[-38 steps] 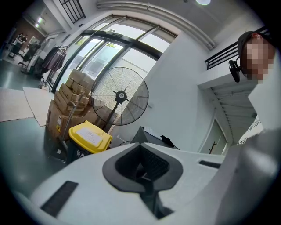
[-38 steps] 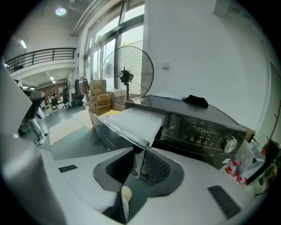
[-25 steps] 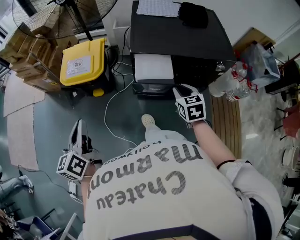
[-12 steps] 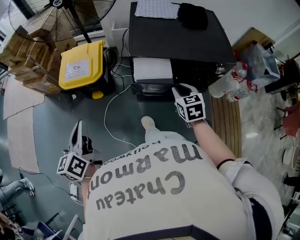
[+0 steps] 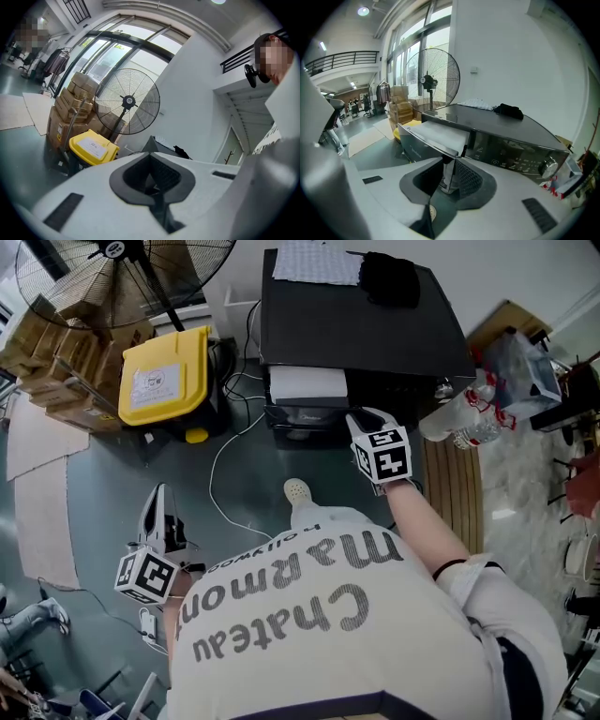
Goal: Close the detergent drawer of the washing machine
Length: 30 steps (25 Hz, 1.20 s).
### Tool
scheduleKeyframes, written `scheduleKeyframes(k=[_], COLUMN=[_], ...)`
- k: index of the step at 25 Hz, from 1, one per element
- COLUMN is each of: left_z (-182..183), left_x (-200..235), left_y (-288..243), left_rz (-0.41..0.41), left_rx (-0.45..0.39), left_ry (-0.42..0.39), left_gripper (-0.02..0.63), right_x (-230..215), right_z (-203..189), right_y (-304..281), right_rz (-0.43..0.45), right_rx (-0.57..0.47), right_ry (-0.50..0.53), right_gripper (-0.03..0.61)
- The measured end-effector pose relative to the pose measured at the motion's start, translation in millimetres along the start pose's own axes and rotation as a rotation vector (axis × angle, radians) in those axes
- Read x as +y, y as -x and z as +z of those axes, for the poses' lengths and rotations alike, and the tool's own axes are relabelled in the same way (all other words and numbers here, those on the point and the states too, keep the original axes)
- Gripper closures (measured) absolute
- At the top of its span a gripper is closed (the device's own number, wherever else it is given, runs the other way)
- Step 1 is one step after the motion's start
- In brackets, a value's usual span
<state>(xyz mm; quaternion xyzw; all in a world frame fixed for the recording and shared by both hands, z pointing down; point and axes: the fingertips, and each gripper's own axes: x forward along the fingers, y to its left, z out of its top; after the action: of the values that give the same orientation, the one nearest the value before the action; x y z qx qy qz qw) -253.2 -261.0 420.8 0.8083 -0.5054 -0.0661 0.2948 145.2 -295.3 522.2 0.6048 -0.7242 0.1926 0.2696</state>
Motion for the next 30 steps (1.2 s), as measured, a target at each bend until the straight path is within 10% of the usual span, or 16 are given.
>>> scheduleKeyframes(k=[30], left_z=[12], left_x=[7], left_y=[-30], left_rz=[0.011], left_rx=[-0.006], left_ry=[0.008], left_gripper=[0.606], right_x=[-18], right_z=[23], right_y=[-26], right_rz=[-0.008], right_rx=[-0.008], right_ry=[-0.035], right_gripper=[0.485])
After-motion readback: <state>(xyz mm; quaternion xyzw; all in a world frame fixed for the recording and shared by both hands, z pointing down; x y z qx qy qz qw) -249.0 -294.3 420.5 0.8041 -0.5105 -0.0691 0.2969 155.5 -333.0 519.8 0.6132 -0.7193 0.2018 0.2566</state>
